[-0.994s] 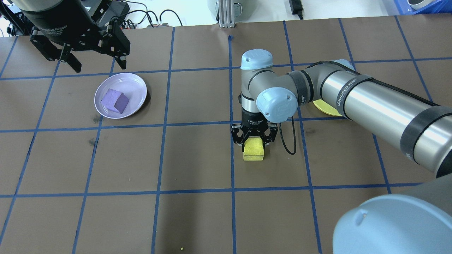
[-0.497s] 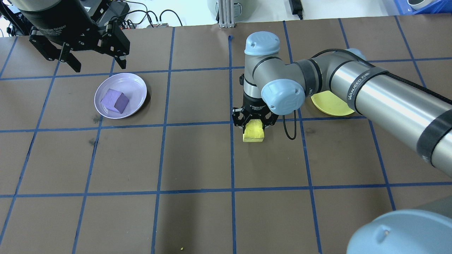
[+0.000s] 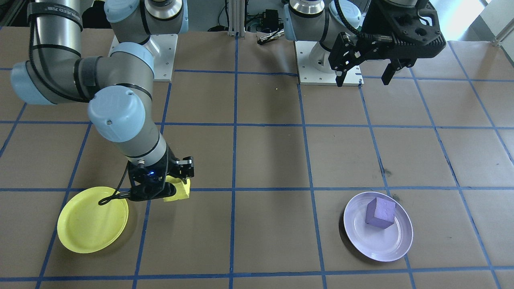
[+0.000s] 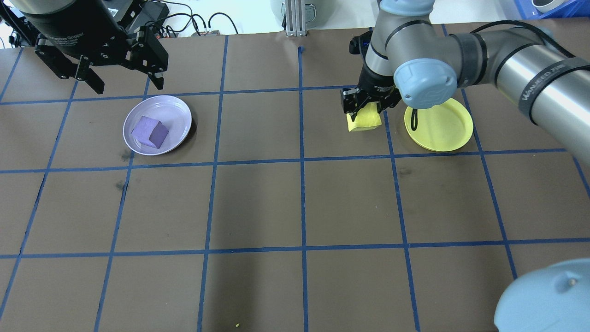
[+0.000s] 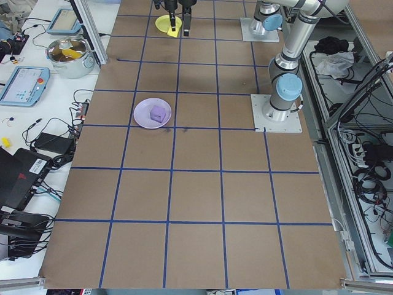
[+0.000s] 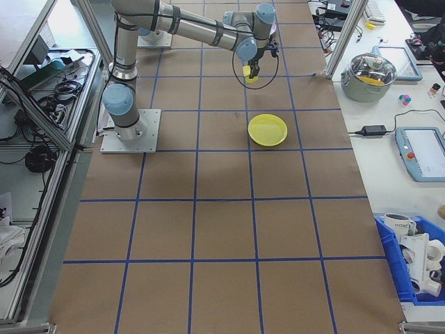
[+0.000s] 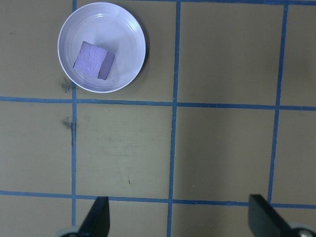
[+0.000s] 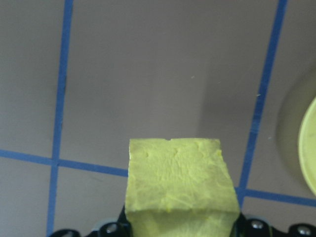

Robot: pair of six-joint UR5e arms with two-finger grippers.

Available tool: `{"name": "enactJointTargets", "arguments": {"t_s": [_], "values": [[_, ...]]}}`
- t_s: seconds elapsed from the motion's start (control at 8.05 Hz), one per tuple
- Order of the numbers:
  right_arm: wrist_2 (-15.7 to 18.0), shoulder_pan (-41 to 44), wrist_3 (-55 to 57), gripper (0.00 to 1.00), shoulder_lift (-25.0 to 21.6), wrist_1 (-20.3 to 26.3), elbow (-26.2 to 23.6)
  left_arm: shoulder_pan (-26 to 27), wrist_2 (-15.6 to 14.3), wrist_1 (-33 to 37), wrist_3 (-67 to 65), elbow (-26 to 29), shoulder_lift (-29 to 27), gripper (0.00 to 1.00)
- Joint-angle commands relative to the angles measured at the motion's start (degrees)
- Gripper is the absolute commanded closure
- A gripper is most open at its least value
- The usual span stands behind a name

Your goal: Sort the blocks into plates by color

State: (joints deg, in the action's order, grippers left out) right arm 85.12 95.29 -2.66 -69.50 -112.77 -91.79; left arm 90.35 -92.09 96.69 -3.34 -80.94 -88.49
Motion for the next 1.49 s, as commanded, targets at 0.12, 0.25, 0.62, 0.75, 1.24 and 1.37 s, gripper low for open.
{"name": "enactJointTargets", "arguments": {"t_s": [0.12, 0.25, 0.62, 0.75, 1.24, 1.37], "values": [[4.5, -14.9, -23.2, 1.0, 0.3, -4.4, 0.6, 0.0, 0.1, 0.0, 0.0, 0.0, 0.2, 0.0], [4.6, -17.2, -25.9, 1.0, 0.4, -4.3, 0.5, 0.0, 0.2, 0.0, 0.0, 0.0, 0.2, 0.0], [5.9, -17.5, -26.4, 1.0, 4.8, -4.7, 0.2, 0.0, 0.2, 0.0, 0.0, 0.0, 0.2, 0.0], [6.1, -17.5, -26.4, 0.93, 5.5, -4.5, 0.2, 0.0, 0.2, 0.0, 0.0, 0.0, 0.2, 0.0], [11.4, -17.4, -26.4, 0.0, 6.1, -4.1, 0.6, 0.0, 0.2, 0.0, 0.0, -0.1, 0.2, 0.0], [11.0, -17.4, -25.9, 0.0, 4.8, -4.0, 0.6, 0.0, 0.2, 0.0, 0.0, 0.0, 0.2, 0.0]]}}
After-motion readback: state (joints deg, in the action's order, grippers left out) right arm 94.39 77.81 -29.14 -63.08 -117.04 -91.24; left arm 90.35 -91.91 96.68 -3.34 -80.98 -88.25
